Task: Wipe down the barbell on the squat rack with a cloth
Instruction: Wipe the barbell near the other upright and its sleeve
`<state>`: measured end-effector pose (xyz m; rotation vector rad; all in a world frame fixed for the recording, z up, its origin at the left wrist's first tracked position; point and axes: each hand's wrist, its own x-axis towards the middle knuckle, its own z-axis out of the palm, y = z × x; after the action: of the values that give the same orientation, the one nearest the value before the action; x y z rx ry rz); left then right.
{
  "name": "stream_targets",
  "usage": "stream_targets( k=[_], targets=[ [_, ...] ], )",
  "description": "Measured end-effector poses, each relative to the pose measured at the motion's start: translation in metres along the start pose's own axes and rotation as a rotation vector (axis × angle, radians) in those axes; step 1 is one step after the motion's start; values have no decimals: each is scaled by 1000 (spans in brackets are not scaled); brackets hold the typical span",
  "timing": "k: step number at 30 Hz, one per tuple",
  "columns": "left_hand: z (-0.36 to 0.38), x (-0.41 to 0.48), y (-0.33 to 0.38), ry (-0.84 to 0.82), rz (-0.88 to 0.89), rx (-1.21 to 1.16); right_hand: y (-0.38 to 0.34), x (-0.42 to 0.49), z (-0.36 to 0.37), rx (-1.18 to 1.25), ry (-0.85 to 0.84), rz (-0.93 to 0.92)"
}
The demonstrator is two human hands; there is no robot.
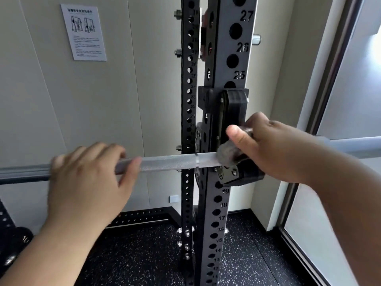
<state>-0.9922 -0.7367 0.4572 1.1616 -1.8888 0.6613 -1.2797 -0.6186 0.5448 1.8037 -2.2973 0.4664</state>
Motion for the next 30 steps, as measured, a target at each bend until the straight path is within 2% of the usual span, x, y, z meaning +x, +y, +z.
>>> stream_targets(
  k=[2,3,5,8,10,13,15,16,20,22,25,30],
  targets=[
    [-4,0,-25,-8,-86,-11,2,-14,-9,65,-119,74],
    [-5,-1,-33,-24,-96,-14,2,-15,-8,76,-109,85],
    [-6,-1,-39,-50,-73,30,-7,-11,3,-19,-29,73],
    [-8,2,-36,-45,-50,80,-39,-13,29,-333,127,-57],
    [-7,3,-37,-39,-52,73,-62,-18,38,-331,192,-34],
    [-5,2,-40,-28,-28,57,-79,-18,54,-213,284,-191],
    [-5,1,-42,-46,-13,56,-81,-18,62,-153,249,-319],
    [-6,1,-44,-55,1,55,-81,-19,62,-173,182,-329],
    [-14,5,-56,-79,98,-8,-70,-28,46,-362,99,-291],
    [-19,5,-67,-80,59,4,-71,-29,39,-355,68,-296],
    [-19,-3,-76,-88,-54,151,-85,-17,44,-345,71,-303],
    [-12,1,-73,-154,-108,215,-126,4,68,-91,145,-541]
  ],
)
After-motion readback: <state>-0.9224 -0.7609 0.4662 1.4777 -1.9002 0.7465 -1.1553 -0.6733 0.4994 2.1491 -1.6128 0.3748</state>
